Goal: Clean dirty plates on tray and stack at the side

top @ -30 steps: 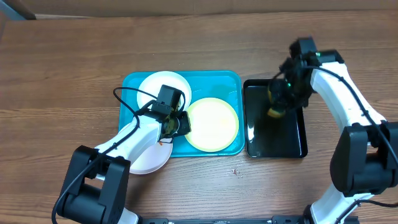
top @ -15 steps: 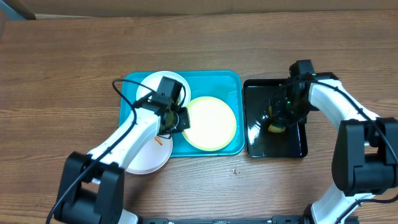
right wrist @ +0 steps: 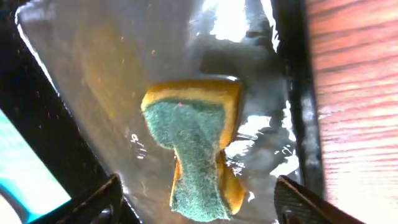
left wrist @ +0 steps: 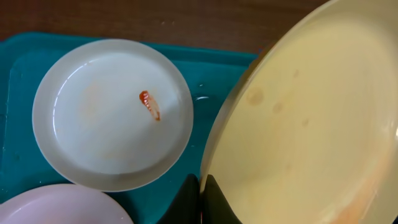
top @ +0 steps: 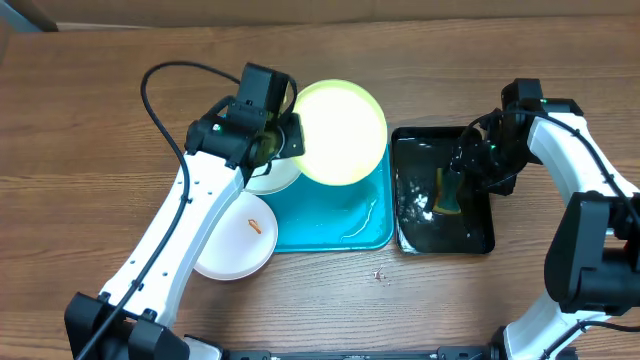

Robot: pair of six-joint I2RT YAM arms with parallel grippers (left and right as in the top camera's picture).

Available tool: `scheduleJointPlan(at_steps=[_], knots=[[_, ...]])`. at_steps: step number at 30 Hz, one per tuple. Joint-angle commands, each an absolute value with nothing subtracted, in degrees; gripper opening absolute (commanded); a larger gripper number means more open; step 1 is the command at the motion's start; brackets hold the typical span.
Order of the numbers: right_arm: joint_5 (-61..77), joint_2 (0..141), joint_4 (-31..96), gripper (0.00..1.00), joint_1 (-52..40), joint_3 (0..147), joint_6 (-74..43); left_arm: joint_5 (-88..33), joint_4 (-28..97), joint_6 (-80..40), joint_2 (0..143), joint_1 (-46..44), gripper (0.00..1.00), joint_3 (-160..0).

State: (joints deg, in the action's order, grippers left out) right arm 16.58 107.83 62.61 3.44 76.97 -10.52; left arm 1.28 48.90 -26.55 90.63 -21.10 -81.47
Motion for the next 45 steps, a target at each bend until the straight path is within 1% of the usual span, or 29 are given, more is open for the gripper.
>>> scheduleJointPlan(at_steps=[1, 6, 7, 8, 9, 13, 14, 15, 17, 21, 22, 24, 27, 33, 38, 40, 42, 45], knots=[[17.8, 107.0, 61.6, 0.82, 5.0, 78.5, -11.9, 7.0, 48.2, -25.3, 89.5, -25.9, 0.04, -85.1], [30.8, 107.0, 61.2, 0.87, 14.0, 84.0, -12.4, 16.7, 44.3, -25.3, 90.5, -34.4, 0.04, -85.1], [32.3, 107.0, 61.2, 0.9, 15.9, 84.6, -12.4, 18.9, 43.1, -25.2, 91.0, -36.4, 0.04, -85.1], [32.8, 107.0, 61.2, 0.93, 17.2, 84.7, -12.4, 20.8, 42.0, -25.2, 91.6, -38.0, 0.04, -85.1], [32.6, 107.0, 61.4, 0.99, 18.9, 84.7, -12.4, 22.6, 41.0, -24.8, 92.2, -39.6, 0.04, -85.1], [28.4, 107.0, 60.8, 1.0, 23.3, 84.7, -12.4, 29.7, 35.6, -19.8, 95.4, -45.6, 0.04, -85.1], [26.9, 107.0, 60.4, 1.0, 24.4, 84.7, -12.4, 32.1, 34.0, -17.1, 96.3, -47.2, 0.04, -85.1], [25.4, 107.0, 60.1, 1.0, 25.3, 84.7, -12.4, 37.2, 32.0, -12.7, 97.4, -49.6, 0.04, -85.1], [23.9, 107.0, 59.6, 1.0, 26.1, 84.7, -12.4, 44.0, 30.3, -8.6, 98.4, -51.9, 0.04, -85.1], [22.3, 107.0, 58.3, 1.0, 27.1, 84.7, -12.4, 64.2, 22.7, 5.8, 101.5, -58.2, 0.04, -85.1], [22.3, 107.0, 58.0, 1.0, 27.1, 84.7, -12.4, 68.0, 19.8, 10.2, 102.4, -59.5, 0.04, -85.1], [22.3, 107.0, 57.7, 1.0, 27.1, 84.7, -12.4, 71.9, 15.2, 17.0, 103.6, -61.6, 0.04, -85.1], [22.3, 107.0, 57.2, 1.0, 27.1, 84.7, -12.4, 72.6, 11.6, 21.4, 104.2, -63.5, 0.04, -85.1], [22.3, 107.0, 57.3, 1.0, 27.1, 84.7, -12.4, 75.4, 7.4, 21.7, 104.2, -64.3, 0.04, -85.1], [22.3, 107.0, 57.3, 1.0, 27.1, 84.7, -12.4, 75.4, 5.0, 21.1, 104.2, -64.2, 0.04, -85.1], [22.3, 107.0, 57.3, 1.0, 27.1, 84.7, -12.4, 75.4, 5.3, 18.1, 104.2, -64.1, 0.04, -85.1], [22.3, 107.0, 57.3, 1.0, 27.1, 84.7, -12.4, 73.5, 9.2, 11.7, 104.2, -63.6, 0.04, -85.1], [22.3, 107.0, 57.3, 1.0, 27.1, 84.7, -12.4, 65.5, 16.7, 5.7, 104.2, -62.8, 0.04, -85.1]])
